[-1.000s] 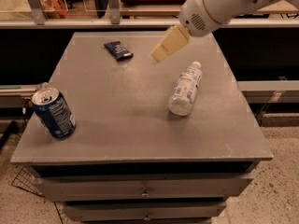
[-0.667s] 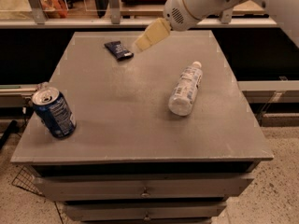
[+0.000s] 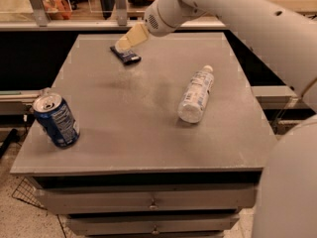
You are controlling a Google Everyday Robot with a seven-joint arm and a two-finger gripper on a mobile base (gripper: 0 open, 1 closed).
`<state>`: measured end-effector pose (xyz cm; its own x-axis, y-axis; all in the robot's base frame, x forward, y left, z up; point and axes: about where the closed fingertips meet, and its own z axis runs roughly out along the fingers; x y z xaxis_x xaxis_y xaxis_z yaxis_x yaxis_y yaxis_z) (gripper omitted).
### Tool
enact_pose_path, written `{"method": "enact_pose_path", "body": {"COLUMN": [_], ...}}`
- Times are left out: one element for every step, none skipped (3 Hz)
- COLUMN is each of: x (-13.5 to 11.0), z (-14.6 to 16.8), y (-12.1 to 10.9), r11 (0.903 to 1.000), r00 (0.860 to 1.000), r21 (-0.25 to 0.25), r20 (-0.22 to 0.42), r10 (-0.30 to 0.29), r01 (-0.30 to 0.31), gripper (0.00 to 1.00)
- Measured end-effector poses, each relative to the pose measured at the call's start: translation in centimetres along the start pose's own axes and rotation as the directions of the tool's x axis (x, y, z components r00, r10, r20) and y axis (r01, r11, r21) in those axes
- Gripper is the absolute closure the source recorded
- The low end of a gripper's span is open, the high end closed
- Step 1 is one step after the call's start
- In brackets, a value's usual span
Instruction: Move rxbar blueberry near blue plastic bottle
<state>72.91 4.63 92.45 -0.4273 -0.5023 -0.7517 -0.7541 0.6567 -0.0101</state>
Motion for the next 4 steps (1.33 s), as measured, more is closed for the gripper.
{"method": "enact_pose_path", "body": {"x": [-1.3, -1.8, -1.5, -0.5], "z": [4.2, 7.8, 10.5, 12.6], "y": [1.0, 1.6, 2.0, 1.5], "r11": [0.9989, 0.9979, 0.9986, 0.9998], "r00": [0.999, 0.997, 0.996, 0.995], "r21": [0.035, 0.037, 0.018, 0.003], "r20": [-0.021, -0.049, -0.074, -0.103], "r10": [-0.031, -0.053, -0.047, -0.017], "r01": [0.032, 0.054, 0.049, 0.018], "gripper": [0.0, 0.0, 0.0, 0.0]}}
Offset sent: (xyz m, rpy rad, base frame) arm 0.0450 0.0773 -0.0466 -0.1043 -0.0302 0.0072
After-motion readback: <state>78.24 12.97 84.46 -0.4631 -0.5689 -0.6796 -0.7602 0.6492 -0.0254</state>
